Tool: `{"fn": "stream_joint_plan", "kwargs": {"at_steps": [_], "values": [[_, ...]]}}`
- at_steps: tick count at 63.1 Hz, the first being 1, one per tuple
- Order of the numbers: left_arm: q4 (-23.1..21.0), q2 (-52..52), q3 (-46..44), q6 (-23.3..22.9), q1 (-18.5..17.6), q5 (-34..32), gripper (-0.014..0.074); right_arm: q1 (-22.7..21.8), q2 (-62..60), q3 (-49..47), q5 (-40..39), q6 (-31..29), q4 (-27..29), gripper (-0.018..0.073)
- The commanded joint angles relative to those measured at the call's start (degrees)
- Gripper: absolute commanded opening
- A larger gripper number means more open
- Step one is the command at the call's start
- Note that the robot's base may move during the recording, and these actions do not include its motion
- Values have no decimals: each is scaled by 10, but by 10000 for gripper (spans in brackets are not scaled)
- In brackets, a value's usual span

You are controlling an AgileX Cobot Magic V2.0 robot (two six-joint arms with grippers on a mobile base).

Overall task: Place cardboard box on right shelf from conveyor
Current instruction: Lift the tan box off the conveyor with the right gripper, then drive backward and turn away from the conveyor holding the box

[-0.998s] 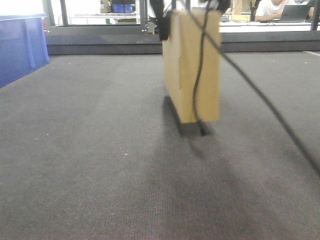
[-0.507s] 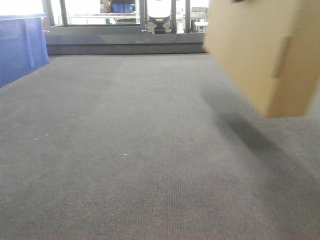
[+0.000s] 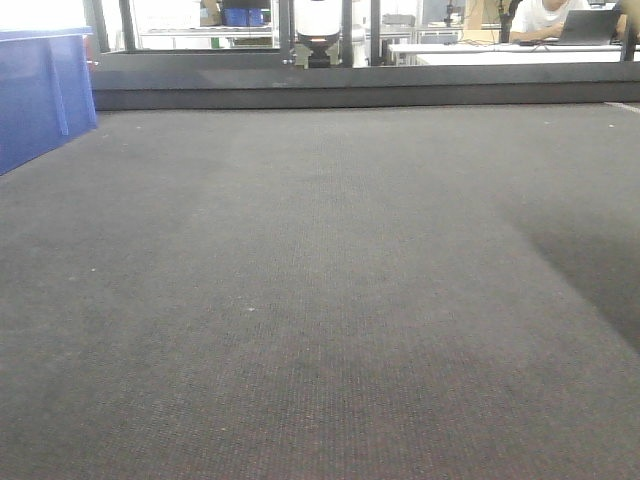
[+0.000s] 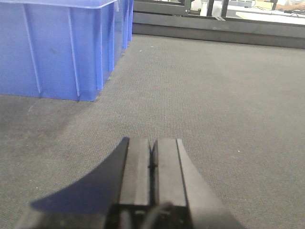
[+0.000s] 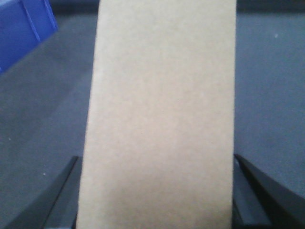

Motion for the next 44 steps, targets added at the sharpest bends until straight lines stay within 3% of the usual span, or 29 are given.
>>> {"fn": "stream_joint_plan", "kwargs": {"at_steps": [1,10,44], "values": [[-3,-7,-2,-3,1,-48,-119,-3,-57,5,-57,-7,-17,163],[-3,-7,-2,-3,1,-48,-119,-3,-105,21,-56,-7,-19,163],[-3,-7,-2,-3,1,-48,-119,-3,-106,21,-56,-7,-19,163]]}}
